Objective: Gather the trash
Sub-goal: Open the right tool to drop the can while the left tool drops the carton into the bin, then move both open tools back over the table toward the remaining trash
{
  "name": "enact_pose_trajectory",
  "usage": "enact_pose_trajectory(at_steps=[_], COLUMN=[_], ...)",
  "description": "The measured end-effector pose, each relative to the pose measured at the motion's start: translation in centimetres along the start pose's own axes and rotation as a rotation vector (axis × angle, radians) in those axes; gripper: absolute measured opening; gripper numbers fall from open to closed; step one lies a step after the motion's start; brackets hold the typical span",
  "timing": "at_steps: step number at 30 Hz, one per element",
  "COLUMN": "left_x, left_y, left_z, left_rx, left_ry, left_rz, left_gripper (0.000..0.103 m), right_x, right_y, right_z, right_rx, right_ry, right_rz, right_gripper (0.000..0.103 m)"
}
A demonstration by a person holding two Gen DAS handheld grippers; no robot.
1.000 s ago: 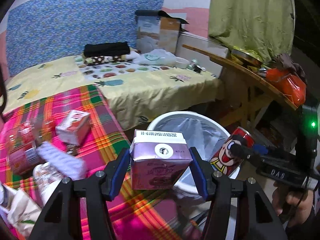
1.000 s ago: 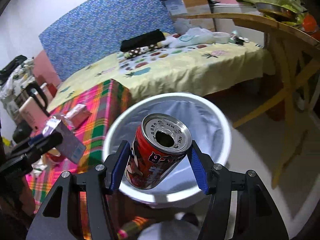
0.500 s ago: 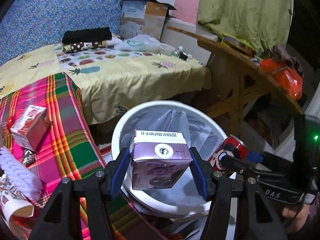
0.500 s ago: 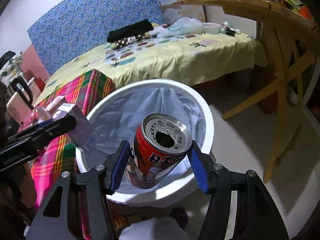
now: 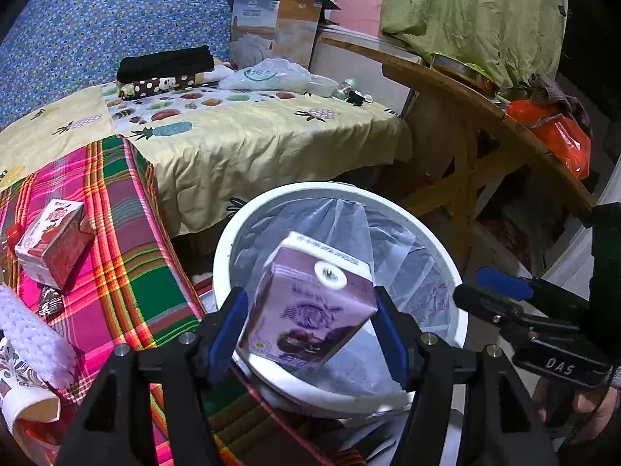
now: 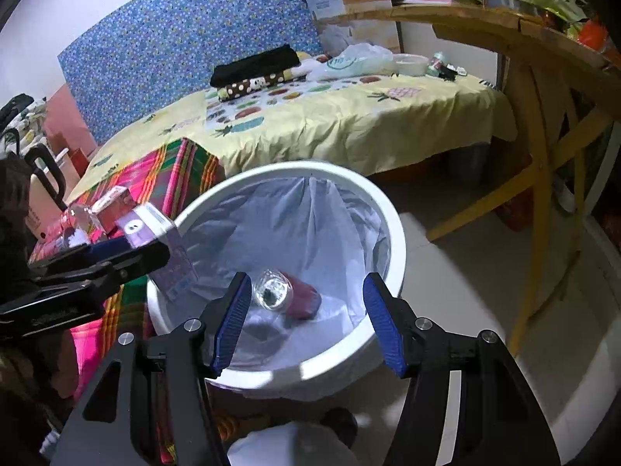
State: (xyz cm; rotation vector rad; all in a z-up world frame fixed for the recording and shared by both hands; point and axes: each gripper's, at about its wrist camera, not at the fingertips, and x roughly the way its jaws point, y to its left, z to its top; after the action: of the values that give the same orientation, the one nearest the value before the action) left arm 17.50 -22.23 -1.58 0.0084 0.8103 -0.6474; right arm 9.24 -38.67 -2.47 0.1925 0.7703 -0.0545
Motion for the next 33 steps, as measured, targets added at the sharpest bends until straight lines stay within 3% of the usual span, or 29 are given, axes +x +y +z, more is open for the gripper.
enact_pose_trajectory(at_steps=[4,16,27,33], left_x=[-0.5,-3.9,-8.7,-10.2], left_y=[0.4,1.6,3.8,4.8], left_z=[-0.3,-1.6,-4.7,-6.7], left_rx=[-0.017,-0.062,-0.119,-0.137], left_ry=[-0.009,-0.057,-0.095,-0.096], left_rz=[-0.007,0.014,0.129,0.174], left_gripper=[0.072,0.073,0.073,0.073], right_x=[-0.5,-1.6,-2.4,-2.1], right_y=[0.1,1.2,5.2,7.4], right_z=[0.0,-0.2,-0.7,-1.4], right_rx=[0.007,0.001,-0.07,-0.123], right_ry=[-0.019,-0.041,-0.078,-0.041], right_rz=[0.012,0.046,0.14,0.2], right_gripper=[0.061,0.061,0.062,0.062])
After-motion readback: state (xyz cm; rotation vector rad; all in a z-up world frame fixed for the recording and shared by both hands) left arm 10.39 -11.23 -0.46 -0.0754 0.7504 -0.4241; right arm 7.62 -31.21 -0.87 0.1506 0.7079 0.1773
